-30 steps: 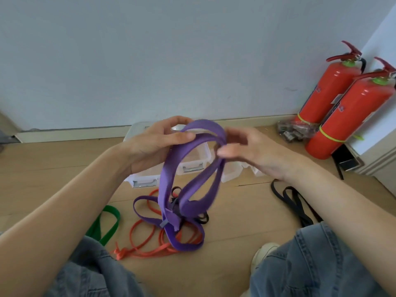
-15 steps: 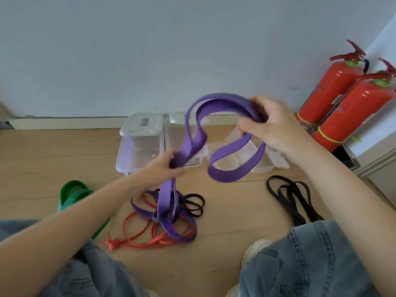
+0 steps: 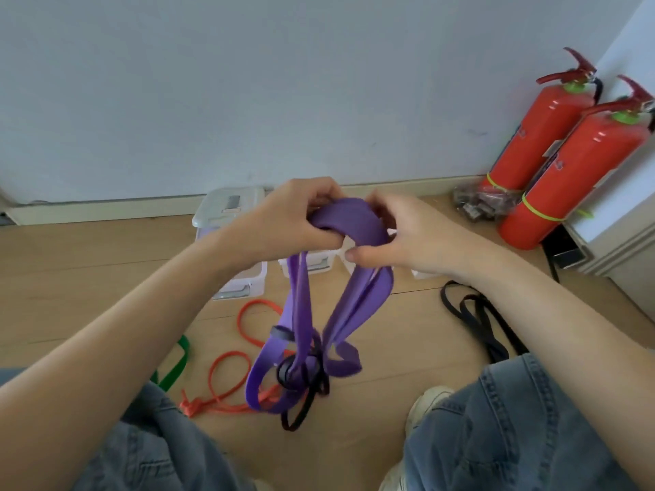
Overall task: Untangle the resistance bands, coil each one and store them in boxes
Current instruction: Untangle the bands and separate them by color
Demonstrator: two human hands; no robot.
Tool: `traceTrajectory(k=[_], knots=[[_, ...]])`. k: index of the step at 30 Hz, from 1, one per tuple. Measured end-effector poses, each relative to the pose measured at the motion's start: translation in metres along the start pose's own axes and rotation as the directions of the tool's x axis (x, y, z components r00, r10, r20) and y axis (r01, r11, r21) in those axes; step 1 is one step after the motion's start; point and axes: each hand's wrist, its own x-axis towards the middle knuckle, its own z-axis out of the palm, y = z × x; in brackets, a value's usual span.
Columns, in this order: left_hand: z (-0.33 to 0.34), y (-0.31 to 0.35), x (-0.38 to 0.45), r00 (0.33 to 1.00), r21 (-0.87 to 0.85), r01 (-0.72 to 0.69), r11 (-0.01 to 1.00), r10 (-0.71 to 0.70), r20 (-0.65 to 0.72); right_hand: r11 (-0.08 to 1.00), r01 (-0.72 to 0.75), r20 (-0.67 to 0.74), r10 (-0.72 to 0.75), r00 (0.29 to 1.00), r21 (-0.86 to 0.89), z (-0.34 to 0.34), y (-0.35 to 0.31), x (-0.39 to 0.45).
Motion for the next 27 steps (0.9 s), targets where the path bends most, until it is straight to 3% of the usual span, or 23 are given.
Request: traceTrajectory(k=[3, 6, 8, 10, 12, 13, 15, 16, 17, 19, 21, 23, 25, 27], knots=[[0.018, -0.031, -0.007, 0.998, 0.203, 0.000, 0.979, -0.011, 0.055, 0.958, 0.035, -0.022, -0.030, 0.999, 0.284, -0.002, -0.003, -0.002], [0.048, -0.069, -0.027, 0.964, 0.127, 0.131, 0.983, -0.156, 0.215, 0.796, 0.096, -0.068, -0.069, 0.995, 0.598, -0.008, -0.006, -0.004], [0.053, -0.088, -0.036, 0.945, 0.190, 0.177, 0.966, -0.220, 0.242, 0.698, 0.141, -0.140, -0.058, 0.988, 0.702, -0.017, -0.004, -0.005], [0.040, -0.096, -0.036, 0.935, 0.263, 0.184, 0.947, -0.251, 0.250, 0.719, 0.115, -0.136, -0.029, 0.990, 0.686, -0.029, 0.005, -0.007], [0.026, -0.092, -0.034, 0.934, 0.215, 0.206, 0.955, -0.257, 0.246, 0.900, -0.062, 0.013, 0.063, 0.998, 0.431, -0.038, 0.017, -0.010], [0.020, -0.087, -0.032, 0.939, 0.156, 0.212, 0.965, -0.245, 0.240, 0.972, -0.178, 0.134, 0.157, 0.978, 0.156, -0.040, 0.023, -0.011], [0.011, -0.065, -0.028, 0.956, 0.026, 0.215, 0.976, -0.216, 0.198, 0.887, -0.253, 0.333, 0.390, 0.858, -0.387, -0.037, 0.032, -0.015], [0.008, -0.054, -0.026, 0.964, -0.060, 0.206, 0.977, -0.192, 0.184, 0.839, -0.220, 0.383, 0.440, 0.812, -0.498, -0.034, 0.034, -0.017], [0.006, -0.042, -0.024, 0.969, -0.147, 0.196, 0.970, -0.169, 0.180, 0.850, -0.208, 0.400, 0.426, 0.812, -0.484, -0.030, 0.035, -0.017], [0.005, -0.015, -0.022, 0.972, -0.224, 0.153, 0.963, -0.106, 0.209, 0.949, -0.189, 0.337, 0.269, 0.902, -0.250, -0.023, 0.029, -0.017], [0.007, 0.005, -0.021, 0.967, -0.152, 0.099, 0.983, -0.059, 0.246, 0.997, -0.077, 0.303, 0.078, 0.950, -0.018, -0.015, 0.021, -0.016], [0.004, 0.012, -0.018, 0.971, -0.121, 0.068, 0.990, -0.038, 0.235, 0.984, 0.016, 0.346, -0.077, 0.935, 0.176, -0.008, 0.016, -0.013], [-0.001, 0.006, -0.013, 0.987, -0.068, 0.057, 0.996, -0.046, 0.157, 0.964, -0.002, 0.243, -0.065, 0.968, 0.264, -0.005, 0.012, -0.011], [0.001, -0.010, -0.014, 0.992, 0.025, 0.076, 0.997, -0.078, 0.101, 0.957, -0.070, 0.109, 0.041, 0.993, 0.282, -0.006, 0.012, -0.007]])
